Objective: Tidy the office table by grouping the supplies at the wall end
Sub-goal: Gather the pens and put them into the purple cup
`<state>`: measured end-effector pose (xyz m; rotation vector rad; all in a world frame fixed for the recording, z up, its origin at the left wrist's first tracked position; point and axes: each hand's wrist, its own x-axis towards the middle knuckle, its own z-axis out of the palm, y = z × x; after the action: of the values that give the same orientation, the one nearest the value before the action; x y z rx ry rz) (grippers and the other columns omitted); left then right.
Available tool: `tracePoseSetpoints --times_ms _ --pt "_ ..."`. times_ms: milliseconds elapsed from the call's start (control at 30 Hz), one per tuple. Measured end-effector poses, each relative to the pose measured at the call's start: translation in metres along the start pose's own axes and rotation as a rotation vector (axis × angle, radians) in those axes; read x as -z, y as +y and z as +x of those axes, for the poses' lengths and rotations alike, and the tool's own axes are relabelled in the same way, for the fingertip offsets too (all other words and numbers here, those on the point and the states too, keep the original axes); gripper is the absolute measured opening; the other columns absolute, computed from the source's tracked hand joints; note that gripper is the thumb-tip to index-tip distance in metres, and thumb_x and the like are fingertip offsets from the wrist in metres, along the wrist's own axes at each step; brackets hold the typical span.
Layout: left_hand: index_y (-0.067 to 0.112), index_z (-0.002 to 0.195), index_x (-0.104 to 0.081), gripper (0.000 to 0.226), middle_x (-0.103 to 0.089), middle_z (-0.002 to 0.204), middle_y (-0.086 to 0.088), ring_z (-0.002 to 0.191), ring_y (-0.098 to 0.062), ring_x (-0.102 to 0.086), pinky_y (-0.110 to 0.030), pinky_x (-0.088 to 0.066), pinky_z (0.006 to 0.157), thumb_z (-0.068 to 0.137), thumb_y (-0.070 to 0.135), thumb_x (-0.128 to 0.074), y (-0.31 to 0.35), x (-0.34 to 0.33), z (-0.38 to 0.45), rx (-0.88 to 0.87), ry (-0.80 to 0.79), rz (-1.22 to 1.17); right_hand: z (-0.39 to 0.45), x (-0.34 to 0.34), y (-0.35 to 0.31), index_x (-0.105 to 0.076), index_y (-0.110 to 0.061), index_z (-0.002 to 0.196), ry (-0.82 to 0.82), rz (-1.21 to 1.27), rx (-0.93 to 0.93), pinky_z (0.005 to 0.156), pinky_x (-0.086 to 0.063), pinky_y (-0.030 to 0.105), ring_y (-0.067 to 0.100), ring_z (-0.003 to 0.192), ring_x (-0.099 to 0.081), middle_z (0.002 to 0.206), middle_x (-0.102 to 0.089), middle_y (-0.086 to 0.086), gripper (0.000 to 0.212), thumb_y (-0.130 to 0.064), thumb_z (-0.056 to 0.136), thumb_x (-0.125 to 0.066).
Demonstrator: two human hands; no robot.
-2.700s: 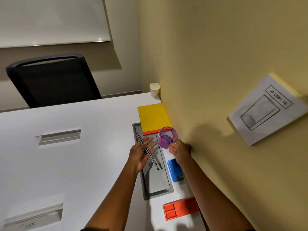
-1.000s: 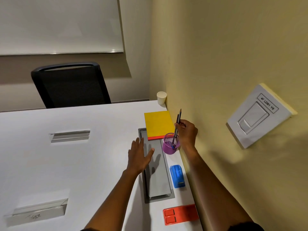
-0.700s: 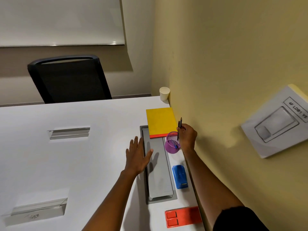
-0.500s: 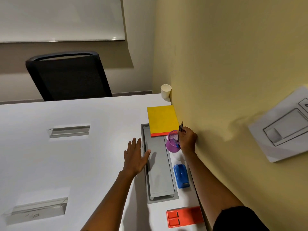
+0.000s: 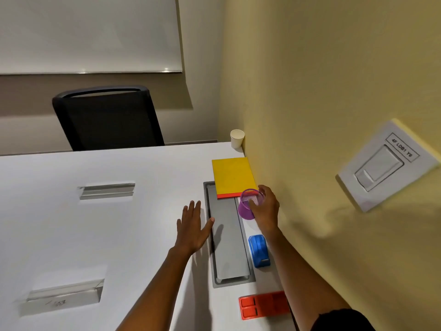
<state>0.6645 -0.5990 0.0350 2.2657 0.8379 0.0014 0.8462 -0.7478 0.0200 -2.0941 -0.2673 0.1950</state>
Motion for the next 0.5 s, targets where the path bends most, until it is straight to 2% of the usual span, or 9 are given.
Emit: tracePoseSetpoints --times_ms 100,300,400,500 --pt "0.022 0.153 -0.003 0.075 0.003 0.162 -0.001 0.149 -0.022 0.007 -0.051 -0.003 0.118 0.095 0.055 -0.038 0.001 0.007 -0.016 -0.013 0.011 0.007 -0.025 0.002 -0.006 -0.045 -0.028 0.132 0.009 0.011 0.042 0.086 -0.056 0.031 0.013 0.113 -0.049 0.131 -0.050 -0.002 0.066 -0.018 0.076 -0.078" --pt "0.023 0.153 -0.002 0.076 0.005 0.162 -0.001 0.149 -0.023 0.008 -0.052 -0.003 0.118 0.094 0.056 -0.036 -0.002 0.017 -0.054 -0.033 0.016 0.041 -0.084 -0.004 -0.012 -0.037 -0.027 0.137 0.014 -0.102 0.203 0.091 -0.055 0.041 0.024 0.126 -0.046 0.140 -0.045 0.004 0.067 -0.037 0.081 -0.072" --pt "0.023 0.153 -0.003 0.075 0.006 0.162 -0.001 0.149 -0.022 0.010 -0.052 -0.002 0.118 0.094 0.056 -0.035 -0.005 0.025 -0.079 -0.052 0.032 0.069 -0.112 0.001 -0.018 -0.034 -0.022 0.144 -0.026 -0.244 0.285 0.101 -0.048 0.045 0.026 0.133 -0.041 0.147 -0.040 0.006 0.070 -0.051 0.086 -0.060" --pt "0.024 0.153 -0.002 0.074 0.008 0.161 -0.001 0.148 -0.022 0.012 -0.051 -0.001 0.118 0.095 0.056 -0.034 -0.008 0.028 -0.106 -0.073 0.047 0.100 -0.136 0.005 -0.022 -0.024 -0.025 0.149 -0.075 -0.420 0.342 0.112 -0.035 0.047 0.025 0.143 -0.027 0.155 -0.030 0.004 0.078 -0.066 0.085 -0.042"
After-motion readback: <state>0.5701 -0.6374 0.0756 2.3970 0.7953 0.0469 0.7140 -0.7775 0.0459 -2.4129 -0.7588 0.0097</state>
